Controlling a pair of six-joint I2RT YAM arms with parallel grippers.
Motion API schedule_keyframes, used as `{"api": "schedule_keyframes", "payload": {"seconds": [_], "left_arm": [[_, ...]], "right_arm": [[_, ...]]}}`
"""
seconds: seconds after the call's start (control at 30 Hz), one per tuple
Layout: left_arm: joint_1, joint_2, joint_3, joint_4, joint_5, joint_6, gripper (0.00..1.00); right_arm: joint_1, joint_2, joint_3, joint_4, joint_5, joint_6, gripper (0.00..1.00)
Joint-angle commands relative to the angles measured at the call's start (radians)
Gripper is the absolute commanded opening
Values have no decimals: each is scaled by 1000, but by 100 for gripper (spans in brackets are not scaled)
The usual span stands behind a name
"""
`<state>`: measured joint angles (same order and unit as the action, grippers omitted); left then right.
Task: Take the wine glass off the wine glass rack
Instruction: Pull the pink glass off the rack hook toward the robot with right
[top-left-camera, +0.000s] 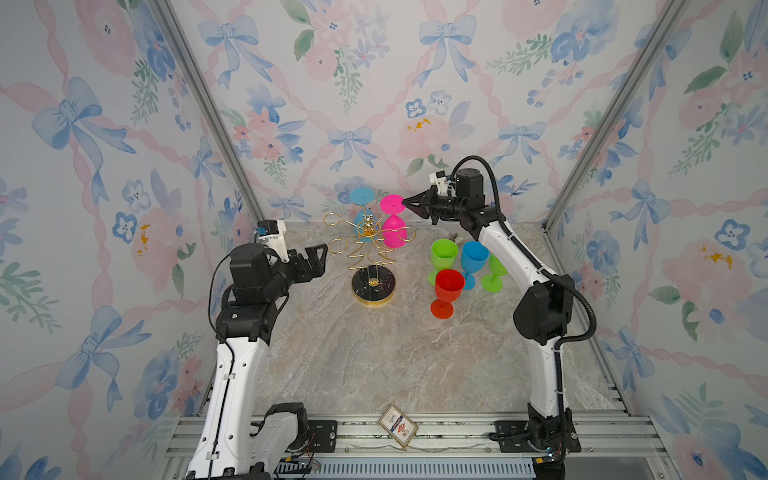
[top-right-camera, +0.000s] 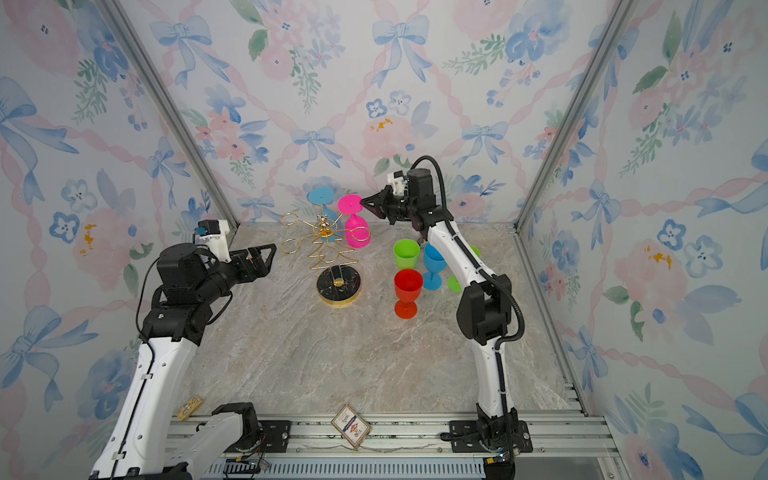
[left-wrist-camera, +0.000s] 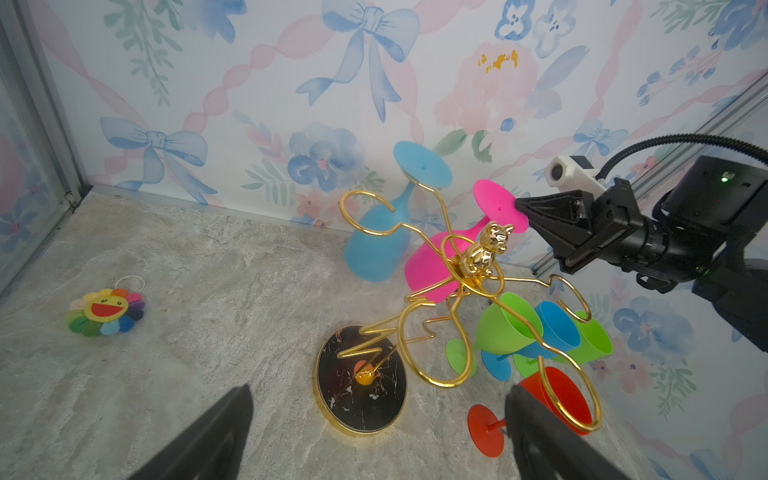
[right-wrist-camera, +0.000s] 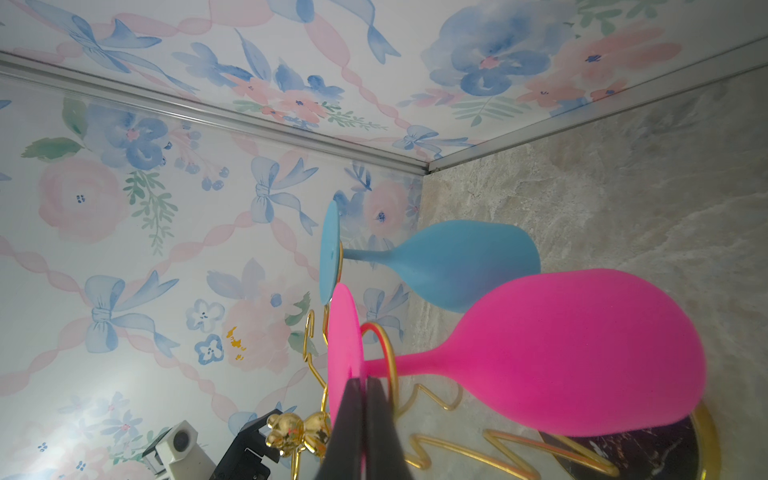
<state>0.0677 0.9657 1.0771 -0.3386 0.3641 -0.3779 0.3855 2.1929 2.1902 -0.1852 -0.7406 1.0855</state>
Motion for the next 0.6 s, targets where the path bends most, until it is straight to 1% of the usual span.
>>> {"api": "schedule_keyframes", "payload": {"seconds": [0.0,0.2,0.53,0.57], "left_arm": [[9,1,15,6,4,15,96],[9,4,10,6,6,15,96],[10,-2,9,7,10,13,96],[9,-2,10,6,12,13,96]], "right_arm": [[-2,-63,-42,62,-31,39,0],[-7,-95,-97,132,-43,82,0],[-7,-108,-121,187,-46,130,0],[-5,-107,-123,192,-78,134,0]]}}
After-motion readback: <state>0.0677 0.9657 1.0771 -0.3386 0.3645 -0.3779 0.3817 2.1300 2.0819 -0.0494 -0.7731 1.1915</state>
